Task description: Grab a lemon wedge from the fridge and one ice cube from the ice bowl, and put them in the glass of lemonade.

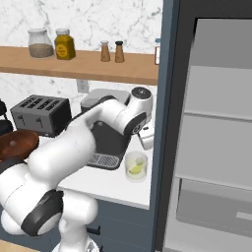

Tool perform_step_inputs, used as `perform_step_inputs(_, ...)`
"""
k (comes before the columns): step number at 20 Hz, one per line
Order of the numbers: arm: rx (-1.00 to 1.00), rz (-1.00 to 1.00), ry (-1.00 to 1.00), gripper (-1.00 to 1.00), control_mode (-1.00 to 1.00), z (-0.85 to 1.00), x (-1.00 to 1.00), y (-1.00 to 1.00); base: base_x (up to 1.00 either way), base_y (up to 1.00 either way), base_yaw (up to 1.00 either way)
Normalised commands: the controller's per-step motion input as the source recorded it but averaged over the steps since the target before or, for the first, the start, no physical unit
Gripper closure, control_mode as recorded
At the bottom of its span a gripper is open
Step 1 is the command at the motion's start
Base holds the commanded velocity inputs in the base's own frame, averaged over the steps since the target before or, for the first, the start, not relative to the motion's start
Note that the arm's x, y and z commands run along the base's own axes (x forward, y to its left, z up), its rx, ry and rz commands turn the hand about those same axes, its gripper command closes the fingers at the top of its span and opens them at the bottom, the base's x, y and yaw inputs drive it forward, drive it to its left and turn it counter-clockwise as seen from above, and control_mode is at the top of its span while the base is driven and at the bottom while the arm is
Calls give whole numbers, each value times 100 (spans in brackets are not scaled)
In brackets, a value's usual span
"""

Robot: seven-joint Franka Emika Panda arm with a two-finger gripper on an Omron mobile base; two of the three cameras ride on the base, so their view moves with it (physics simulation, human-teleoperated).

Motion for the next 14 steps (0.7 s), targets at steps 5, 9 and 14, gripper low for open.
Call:
perform_step_inputs(5,-2,0,-55,-100,-100,100,-99,18,0,0,0)
perform_step_inputs(9,-16,11,-57,-100,-100,100,-98,67,0,0,0)
perform_step_inputs(14,-18,15,-54,-100,-100,100,-62,96,0,0,0)
